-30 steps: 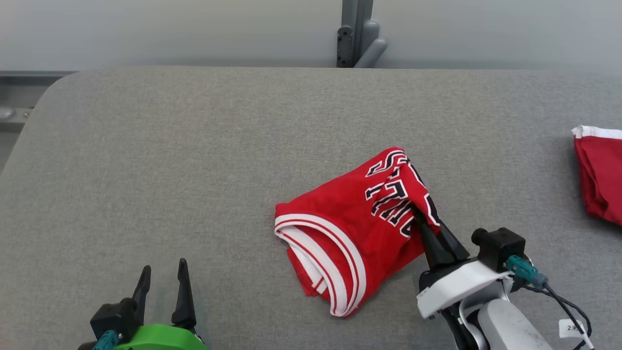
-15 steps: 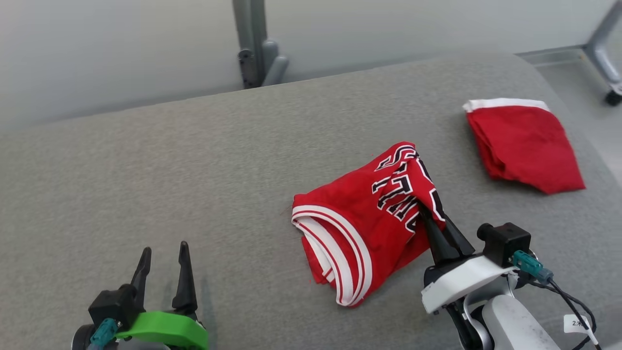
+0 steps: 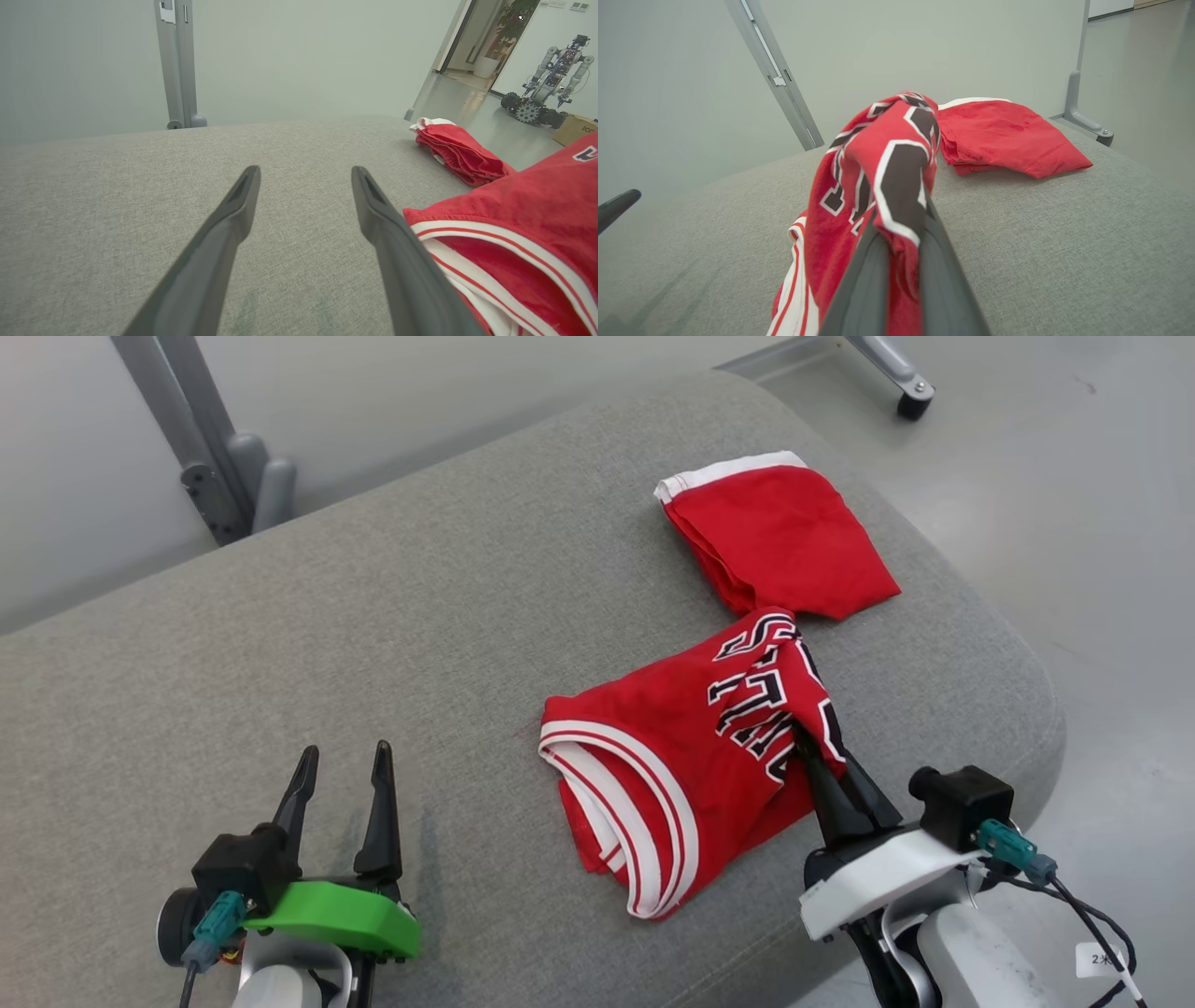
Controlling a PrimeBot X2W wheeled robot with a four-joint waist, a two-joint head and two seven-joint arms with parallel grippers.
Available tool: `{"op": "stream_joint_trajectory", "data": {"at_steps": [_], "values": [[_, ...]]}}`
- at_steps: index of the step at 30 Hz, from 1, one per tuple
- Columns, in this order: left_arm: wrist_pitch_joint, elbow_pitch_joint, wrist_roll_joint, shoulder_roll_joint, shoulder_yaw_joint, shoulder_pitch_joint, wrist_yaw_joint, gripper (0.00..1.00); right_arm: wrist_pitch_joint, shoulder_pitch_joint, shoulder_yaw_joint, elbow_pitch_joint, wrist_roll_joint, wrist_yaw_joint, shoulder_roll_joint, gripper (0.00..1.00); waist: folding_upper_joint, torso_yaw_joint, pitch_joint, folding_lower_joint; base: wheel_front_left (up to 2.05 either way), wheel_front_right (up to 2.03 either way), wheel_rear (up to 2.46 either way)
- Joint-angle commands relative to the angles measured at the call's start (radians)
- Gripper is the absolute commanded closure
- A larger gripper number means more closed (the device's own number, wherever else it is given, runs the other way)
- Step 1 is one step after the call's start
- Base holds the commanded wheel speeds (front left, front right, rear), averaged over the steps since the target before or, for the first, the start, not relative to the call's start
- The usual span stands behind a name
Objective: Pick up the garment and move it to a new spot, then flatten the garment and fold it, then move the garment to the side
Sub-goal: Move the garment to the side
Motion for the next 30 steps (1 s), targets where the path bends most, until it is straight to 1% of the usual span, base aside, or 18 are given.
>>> {"op": "stream_joint_trajectory", "data": {"at_steps": [1,4,7,9,12,16,21,22,25,28,30], "values": [[0.000,0.006,0.009,0.006,0.005,-0.016,-0.004,0.00,-0.004,-0.018,0.007,-0.004,-0.009,-0.001,0.006,1.00,0.0090,-0.034,0.060,0.0000,0.00,0.00,0.00],[0.000,0.008,0.021,0.006,0.008,-0.028,-0.008,0.00,-0.004,-0.075,0.036,0.015,-0.025,-0.001,-0.003,1.00,0.0090,0.002,0.086,0.0000,0.00,0.00,0.00],[0.000,0.013,0.042,0.006,0.018,-0.040,-0.014,0.00,-0.004,-0.165,0.052,0.054,-0.032,-0.001,-0.017,1.00,0.0090,0.047,0.116,0.0000,0.00,0.00,0.00],[0.000,0.017,0.056,0.006,0.020,-0.047,-0.020,0.00,-0.004,-0.237,0.044,0.086,-0.034,-0.001,-0.025,1.00,0.0090,0.083,0.137,0.0000,0.00,0.00,0.00],[0.000,0.016,0.073,0.006,0.032,-0.062,-0.026,0.00,-0.004,-0.344,-0.004,0.137,-0.043,-0.001,-0.036,1.00,0.0090,0.135,0.167,0.0000,0.00,0.00,0.00],[0.000,0.013,0.098,0.005,0.050,-0.071,-0.035,0.00,-0.004,-0.444,-0.138,0.220,-0.058,-0.001,-0.049,1.00,0.0090,0.195,0.198,0.0000,0.00,0.00,0.00],[0.000,0.012,0.117,0.005,0.067,-0.078,-0.044,0.00,-0.004,-0.504,-0.344,0.322,-0.131,-0.001,-0.100,1.00,0.0090,0.239,0.222,0.0000,0.00,0.00,0.00],[0.000,0.012,0.117,0.005,0.067,-0.078,-0.044,0.00,-0.004,-0.504,-0.344,0.322,-0.131,-0.001,-0.100,1.00,0.0090,0.239,0.222,0.0000,0.00,0.00,0.00],[0.000,0.010,0.125,0.005,0.073,-0.083,-0.048,0.00,-0.004,-0.518,-0.480,0.386,-0.192,-0.001,-0.127,1.00,0.0090,0.254,0.232,0.0000,0.00,0.00,0.00],[0.000,0.006,0.137,0.005,0.076,-0.085,-0.051,0.00,-0.004,-0.520,-0.602,0.438,-0.278,-0.001,-0.148,1.00,0.0090,0.267,0.242,0.0000,0.00,0.00,0.00],[0.000,0.004,0.143,0.005,0.079,-0.087,-0.053,0.00,-0.004,-0.514,-0.687,0.480,-0.339,-0.001,-0.151,1.00,0.0090,0.274,0.247,0.0000,0.00,0.00,0.00]]}}
